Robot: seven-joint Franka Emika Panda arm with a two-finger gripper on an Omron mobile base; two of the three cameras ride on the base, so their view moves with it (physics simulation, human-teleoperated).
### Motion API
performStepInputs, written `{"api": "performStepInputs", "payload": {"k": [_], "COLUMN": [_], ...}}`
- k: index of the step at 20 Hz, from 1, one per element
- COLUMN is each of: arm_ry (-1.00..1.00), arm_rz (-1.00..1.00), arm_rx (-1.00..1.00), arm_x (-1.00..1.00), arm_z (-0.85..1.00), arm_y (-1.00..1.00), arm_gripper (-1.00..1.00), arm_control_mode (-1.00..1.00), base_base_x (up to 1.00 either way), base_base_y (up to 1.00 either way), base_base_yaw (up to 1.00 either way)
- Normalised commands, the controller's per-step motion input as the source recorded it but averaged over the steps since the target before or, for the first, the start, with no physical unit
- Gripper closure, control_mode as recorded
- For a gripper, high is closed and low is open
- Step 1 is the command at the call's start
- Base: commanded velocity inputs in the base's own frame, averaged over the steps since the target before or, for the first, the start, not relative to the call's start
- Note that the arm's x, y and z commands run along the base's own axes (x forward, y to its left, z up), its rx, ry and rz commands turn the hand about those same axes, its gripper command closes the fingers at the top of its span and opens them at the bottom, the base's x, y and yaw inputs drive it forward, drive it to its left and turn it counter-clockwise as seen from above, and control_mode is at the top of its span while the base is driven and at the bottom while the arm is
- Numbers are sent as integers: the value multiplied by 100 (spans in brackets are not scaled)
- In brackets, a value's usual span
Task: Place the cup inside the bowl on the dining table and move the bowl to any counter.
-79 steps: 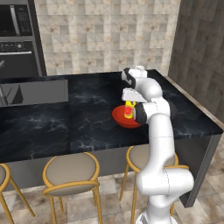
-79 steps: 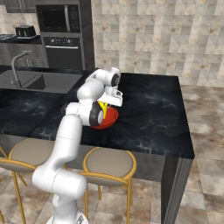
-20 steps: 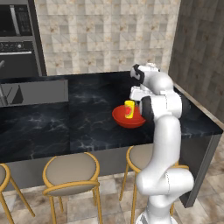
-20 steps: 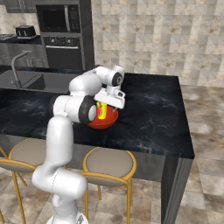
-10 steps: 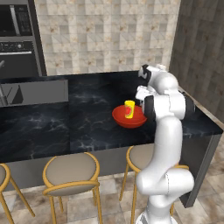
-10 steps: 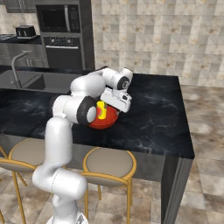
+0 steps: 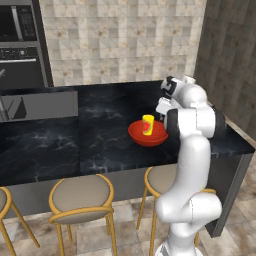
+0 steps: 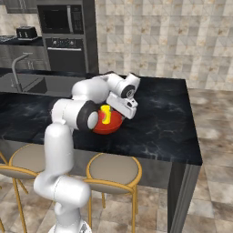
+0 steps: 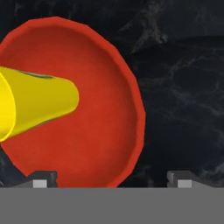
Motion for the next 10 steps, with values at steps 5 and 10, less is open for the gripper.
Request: {"api": "performStepInputs", "payload": {"k": [5,10], "arm_ry": [-23,-8], "arm_rz": [-3,0], "arm_rx": [0,0], "arm_x": [-5,-25], "arm_z": [-9,0], "arm_y": [0,0], "arm_gripper": [-100,-100], "arm_control_mode": [-100,-100], "base_base_x": [0,0], "base_base_y": [0,0], "base_base_yaw": [0,0]}}
